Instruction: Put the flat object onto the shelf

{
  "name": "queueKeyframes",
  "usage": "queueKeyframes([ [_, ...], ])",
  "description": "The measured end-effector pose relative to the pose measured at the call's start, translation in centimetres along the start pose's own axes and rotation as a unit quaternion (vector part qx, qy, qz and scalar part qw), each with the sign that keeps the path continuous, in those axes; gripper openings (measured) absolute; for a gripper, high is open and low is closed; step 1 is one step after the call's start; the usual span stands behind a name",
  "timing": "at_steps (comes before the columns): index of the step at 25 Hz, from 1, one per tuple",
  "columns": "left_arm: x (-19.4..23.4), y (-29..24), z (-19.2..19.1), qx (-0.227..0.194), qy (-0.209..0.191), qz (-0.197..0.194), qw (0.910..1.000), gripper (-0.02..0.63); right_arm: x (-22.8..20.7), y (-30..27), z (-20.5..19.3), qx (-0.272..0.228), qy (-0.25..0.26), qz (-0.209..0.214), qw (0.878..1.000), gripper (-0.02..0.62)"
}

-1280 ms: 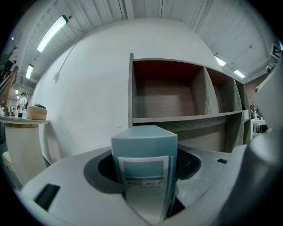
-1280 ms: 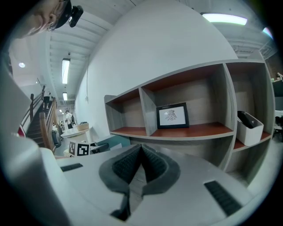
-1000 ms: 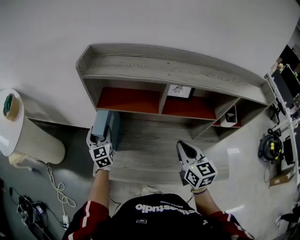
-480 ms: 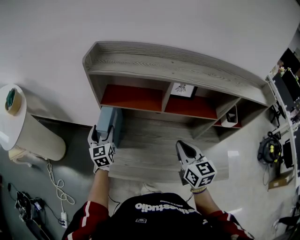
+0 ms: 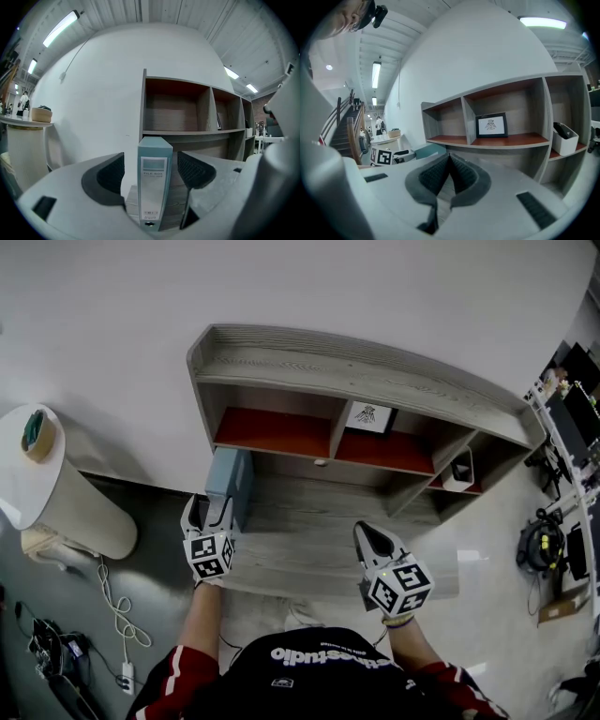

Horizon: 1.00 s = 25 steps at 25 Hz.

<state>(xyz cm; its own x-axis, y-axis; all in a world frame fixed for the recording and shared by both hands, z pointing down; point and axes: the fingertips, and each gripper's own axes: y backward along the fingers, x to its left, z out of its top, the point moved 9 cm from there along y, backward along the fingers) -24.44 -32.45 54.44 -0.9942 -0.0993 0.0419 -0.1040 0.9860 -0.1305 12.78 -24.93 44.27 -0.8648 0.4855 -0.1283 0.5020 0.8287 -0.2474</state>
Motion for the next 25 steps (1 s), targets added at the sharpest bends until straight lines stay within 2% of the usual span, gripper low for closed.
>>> queueKeyframes([
  [8,-0.4,4.5,0.7,-0.018,0.016,-0.013,0.9996,0.342,2.0,2.5,-0.4,-0.004,0.003,-0.013,1.0,0.002],
  [15,-1.3,9.0,1.7,-0.032,0.022,-0.046,0.9982,0.342,4.1,5.3,-0.7,-0.014,0.006,-0.028,0.999,0.002],
  [25,-2.2,13.3,4.2,-0.033,0.006,-0.084,0.9959,0.341,5.2,9.3,-0.8,-0.02,0.015,-0.054,0.998,0.002],
])
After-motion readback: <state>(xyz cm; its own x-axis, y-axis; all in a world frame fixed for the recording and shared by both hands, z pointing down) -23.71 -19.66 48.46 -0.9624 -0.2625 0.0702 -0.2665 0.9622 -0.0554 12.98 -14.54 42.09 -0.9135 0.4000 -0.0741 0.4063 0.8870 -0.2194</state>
